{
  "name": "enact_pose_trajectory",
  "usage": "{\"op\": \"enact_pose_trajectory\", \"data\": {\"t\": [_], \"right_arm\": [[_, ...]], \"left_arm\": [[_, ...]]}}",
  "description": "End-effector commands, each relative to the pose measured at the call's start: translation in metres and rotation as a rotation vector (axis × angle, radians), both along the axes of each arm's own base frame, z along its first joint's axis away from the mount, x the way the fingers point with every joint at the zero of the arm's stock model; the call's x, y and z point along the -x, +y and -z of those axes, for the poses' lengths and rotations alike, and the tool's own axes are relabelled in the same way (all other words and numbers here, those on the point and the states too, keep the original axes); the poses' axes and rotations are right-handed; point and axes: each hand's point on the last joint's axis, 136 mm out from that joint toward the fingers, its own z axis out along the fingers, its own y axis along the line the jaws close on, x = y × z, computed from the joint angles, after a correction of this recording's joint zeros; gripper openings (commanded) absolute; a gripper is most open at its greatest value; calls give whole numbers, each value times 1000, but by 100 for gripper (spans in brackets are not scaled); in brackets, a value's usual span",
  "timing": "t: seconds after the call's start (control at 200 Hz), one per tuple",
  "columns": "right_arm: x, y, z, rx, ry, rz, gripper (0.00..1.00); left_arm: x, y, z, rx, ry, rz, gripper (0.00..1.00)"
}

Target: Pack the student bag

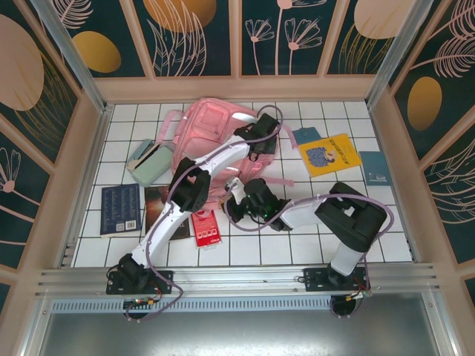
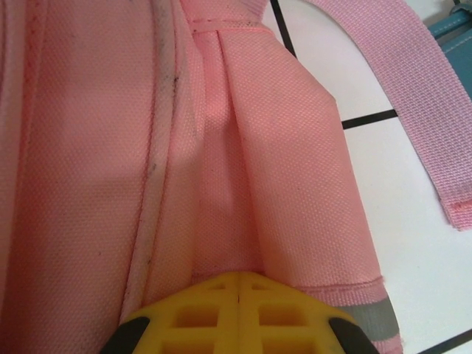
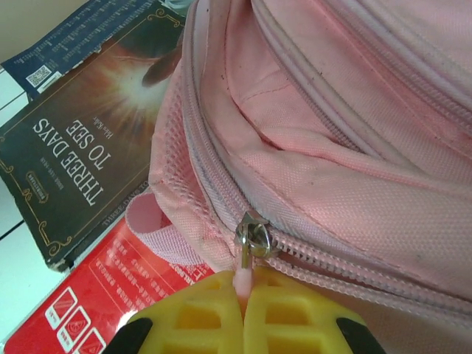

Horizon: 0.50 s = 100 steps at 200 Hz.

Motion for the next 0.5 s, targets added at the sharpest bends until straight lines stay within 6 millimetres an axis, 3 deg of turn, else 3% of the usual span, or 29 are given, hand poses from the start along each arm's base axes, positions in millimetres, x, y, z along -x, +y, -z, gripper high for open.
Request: {"op": "enact_pose_trajectory", "data": {"t": [0.0, 0.125, 0.275, 0.36, 0.495], "right_arm": [[27, 35, -14, -62, 16, -131, 0], [24, 46, -11, -60, 22, -118, 0], [20, 38, -3, -45, 39, -84, 26], [17, 29, -7, -48, 29, -51, 37], [8, 7, -23, -73, 8, 15, 46]], "left_arm": [[-7, 46, 64, -91, 91, -93, 0], [-8, 43, 60, -57, 100, -91, 0], [-5, 46, 45, -58, 89, -84, 0], [-4, 47, 18, -41, 56, -76, 0], [-1, 47, -43, 15, -15, -62, 17]]}}
